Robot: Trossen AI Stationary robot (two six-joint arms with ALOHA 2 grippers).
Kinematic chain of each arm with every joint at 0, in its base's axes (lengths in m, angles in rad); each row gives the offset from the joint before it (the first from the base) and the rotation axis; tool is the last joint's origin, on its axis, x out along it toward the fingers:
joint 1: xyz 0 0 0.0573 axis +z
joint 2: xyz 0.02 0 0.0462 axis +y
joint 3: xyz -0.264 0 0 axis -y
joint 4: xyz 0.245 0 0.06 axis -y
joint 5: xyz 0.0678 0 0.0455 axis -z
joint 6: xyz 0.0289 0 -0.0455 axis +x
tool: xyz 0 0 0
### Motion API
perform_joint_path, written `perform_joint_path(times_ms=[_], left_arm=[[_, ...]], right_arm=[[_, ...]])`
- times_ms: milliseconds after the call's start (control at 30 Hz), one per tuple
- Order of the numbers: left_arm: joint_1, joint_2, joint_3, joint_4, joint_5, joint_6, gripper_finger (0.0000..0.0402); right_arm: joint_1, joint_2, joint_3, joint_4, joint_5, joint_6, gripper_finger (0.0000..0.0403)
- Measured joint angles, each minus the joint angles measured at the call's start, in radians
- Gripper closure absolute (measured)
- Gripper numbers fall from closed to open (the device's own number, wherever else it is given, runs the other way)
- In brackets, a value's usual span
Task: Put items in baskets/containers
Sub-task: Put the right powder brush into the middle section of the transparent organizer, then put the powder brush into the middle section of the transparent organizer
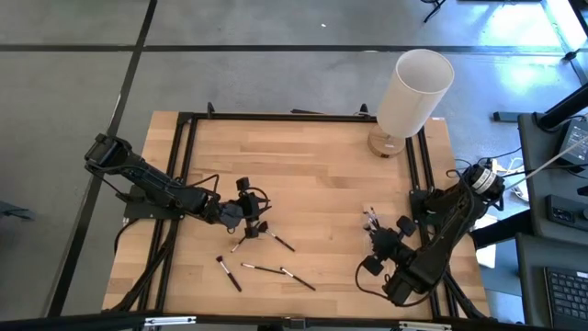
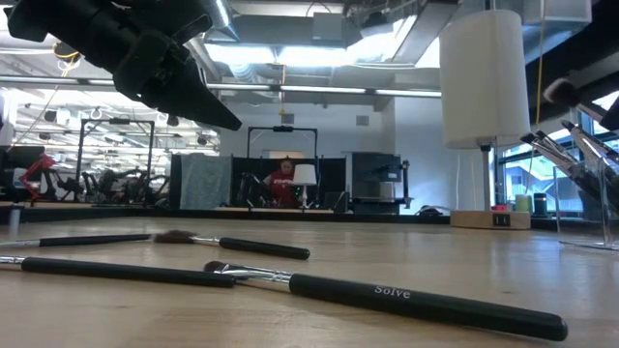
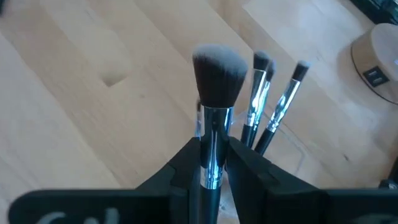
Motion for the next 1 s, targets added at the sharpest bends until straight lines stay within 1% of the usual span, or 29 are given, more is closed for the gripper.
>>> perform_joint_path(times_ms=[133,333,400,467,533,633,700,733,767,833,900,1000], left_arm=[[0.000,0.000,0.000,0.000,0.000,0.000,0.0325],[0.000,0.000,0.000,0.000,-0.001,0.000,0.0325],[0.000,0.000,0.000,0.000,-0.001,0.000,0.0325],[0.000,0.000,0.000,0.001,-0.002,0.000,0.0325],[0.000,0.000,0.000,0.002,-0.003,0.001,0.0325],[0.008,0.000,0.000,0.003,-0.008,0.001,0.0325],[0.022,0.000,0.000,0.003,-0.007,0.001,0.0325],[0.029,0.000,0.000,0.003,-0.003,0.001,0.0325],[0.038,0.000,0.000,0.003,0.003,0.001,0.0326],[0.055,0.000,0.000,0.003,0.021,0.000,0.0329],[0.069,0.000,0.000,0.003,0.041,-0.006,0.0333],[0.079,0.001,0.000,0.003,0.066,-0.017,0.0339]], right_arm=[[0.000,0.000,0.037,-0.011,-0.004,0.000,0.0305],[-0.002,0.000,0.108,-0.082,-0.006,0.000,0.0247],[-0.016,0.000,0.144,-0.101,0.014,0.000,0.0231],[-0.036,0.000,0.182,-0.112,0.058,-0.014,0.0218],[-0.061,0.000,0.229,-0.103,0.130,-0.065,0.0212],[-0.114,0.000,0.283,-0.040,0.246,-0.177,0.0210],[-0.164,0.000,0.306,0.020,0.281,-0.272,0.0209],[-0.197,-0.001,0.309,0.058,0.275,-0.326,0.0209],[-0.232,-0.001,0.309,0.097,0.242,-0.386,0.0209],[-0.310,-0.001,0.283,0.212,0.137,-0.517,0.0209],[-0.385,-0.001,0.230,0.381,0.033,-0.675,0.0209],[-0.482,0.001,0.156,0.681,-0.113,-0.918,0.0209]])
